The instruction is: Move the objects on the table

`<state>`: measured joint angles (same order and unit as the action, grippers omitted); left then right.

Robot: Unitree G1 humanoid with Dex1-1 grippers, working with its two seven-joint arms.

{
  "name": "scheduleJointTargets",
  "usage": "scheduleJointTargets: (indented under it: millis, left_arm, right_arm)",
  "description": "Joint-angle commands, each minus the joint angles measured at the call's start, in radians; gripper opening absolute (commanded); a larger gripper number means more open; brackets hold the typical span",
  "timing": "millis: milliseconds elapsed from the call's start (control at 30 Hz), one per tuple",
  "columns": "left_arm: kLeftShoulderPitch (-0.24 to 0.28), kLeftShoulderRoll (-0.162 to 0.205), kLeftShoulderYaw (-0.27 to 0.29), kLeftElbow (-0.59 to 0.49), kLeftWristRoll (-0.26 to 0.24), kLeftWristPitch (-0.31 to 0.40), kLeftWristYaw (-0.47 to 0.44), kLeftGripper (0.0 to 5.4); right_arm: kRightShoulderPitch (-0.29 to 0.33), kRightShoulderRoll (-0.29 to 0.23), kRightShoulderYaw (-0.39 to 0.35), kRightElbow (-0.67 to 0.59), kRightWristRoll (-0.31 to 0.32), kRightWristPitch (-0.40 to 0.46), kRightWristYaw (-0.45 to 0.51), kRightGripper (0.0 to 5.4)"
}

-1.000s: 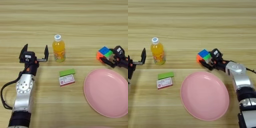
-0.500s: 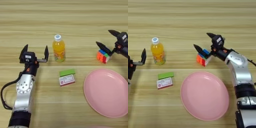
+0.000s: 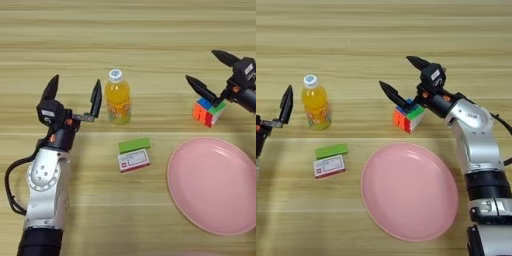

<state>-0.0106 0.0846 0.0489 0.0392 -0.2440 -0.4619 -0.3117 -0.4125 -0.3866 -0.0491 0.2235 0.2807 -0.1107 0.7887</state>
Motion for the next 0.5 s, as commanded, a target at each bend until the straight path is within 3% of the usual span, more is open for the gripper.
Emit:
scheduleJointTargets:
  millis: [33,300,500]
  left_arm:
    - [0.017,-0.006,-0.017,-0.038,-0.029,-0.010,-0.032,5.40]
    - [0.018,0.019,-0.082,-0.010,0.016,0.042,-0.085,5.40]
    - [-0.041,0.020,-0.085,0.073,0.062,0.072,-0.064,5.40]
  right_arm:
    - [0.013,0.003,-0.003,-0.027,0.011,0.015,-0.006,5.39]
    - [0.025,0.018,0.002,-0.060,0.015,0.024,-0.013,5.39]
    - [0.043,0.031,0.015,-0.121,0.026,0.042,-0.022,5.39]
